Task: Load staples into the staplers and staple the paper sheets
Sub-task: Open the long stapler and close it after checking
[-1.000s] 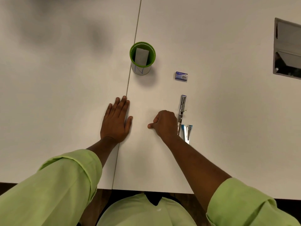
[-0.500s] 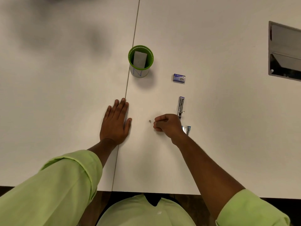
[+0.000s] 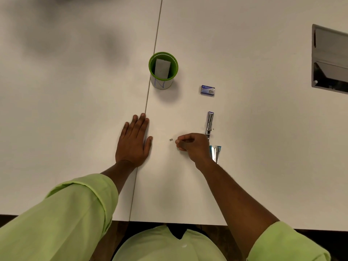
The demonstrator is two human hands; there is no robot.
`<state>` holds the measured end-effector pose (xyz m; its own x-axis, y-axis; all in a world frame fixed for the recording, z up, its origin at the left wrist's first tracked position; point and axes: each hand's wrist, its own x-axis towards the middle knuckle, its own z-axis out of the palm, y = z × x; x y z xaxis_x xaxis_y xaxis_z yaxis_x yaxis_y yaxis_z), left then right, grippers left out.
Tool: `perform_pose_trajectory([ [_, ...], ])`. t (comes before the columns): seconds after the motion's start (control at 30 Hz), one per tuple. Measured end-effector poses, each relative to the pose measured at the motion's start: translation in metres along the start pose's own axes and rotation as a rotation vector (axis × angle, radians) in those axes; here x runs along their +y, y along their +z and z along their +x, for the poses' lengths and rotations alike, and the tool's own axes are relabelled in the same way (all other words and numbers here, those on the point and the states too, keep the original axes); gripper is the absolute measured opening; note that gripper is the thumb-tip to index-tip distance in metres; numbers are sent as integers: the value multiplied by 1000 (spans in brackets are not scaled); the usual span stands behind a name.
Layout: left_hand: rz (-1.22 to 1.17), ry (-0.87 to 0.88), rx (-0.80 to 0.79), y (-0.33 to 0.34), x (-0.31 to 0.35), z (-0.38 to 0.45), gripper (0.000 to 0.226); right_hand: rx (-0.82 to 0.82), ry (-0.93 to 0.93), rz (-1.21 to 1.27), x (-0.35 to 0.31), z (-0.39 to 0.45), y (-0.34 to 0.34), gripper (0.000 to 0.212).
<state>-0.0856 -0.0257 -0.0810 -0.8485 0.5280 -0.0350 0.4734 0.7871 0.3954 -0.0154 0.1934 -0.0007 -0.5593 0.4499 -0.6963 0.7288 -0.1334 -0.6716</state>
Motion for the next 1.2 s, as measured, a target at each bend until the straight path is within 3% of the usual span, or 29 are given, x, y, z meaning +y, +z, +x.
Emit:
perform_pose_trajectory([
  [0.17, 7, -2, -14, 0, 0, 0, 66, 75, -236, -459, -5, 7, 15, 16],
  [0.33, 4, -6, -16, 1, 0, 0, 67, 48, -437, -860, -6, 8, 31, 14],
  [0.5, 20, -6, -17, 0, 0, 0, 67, 14, -494, -1024, -4, 10, 32, 10],
  [0.6, 18, -6, -18, 0, 0, 0, 67, 42, -427, -834, -7, 10, 29, 6],
  [0.77, 15, -2, -10, 1, 0, 0, 67, -43, 44, 109, -16, 7, 17, 1],
  [0.83, 16, -4, -7, 2, -1, 0, 67, -114, 152, 355, -20, 6, 12, 3],
  [1.2, 60, 1, -24, 3, 0, 1, 69, -228, 120, 704, -52, 4, 6, 17],
])
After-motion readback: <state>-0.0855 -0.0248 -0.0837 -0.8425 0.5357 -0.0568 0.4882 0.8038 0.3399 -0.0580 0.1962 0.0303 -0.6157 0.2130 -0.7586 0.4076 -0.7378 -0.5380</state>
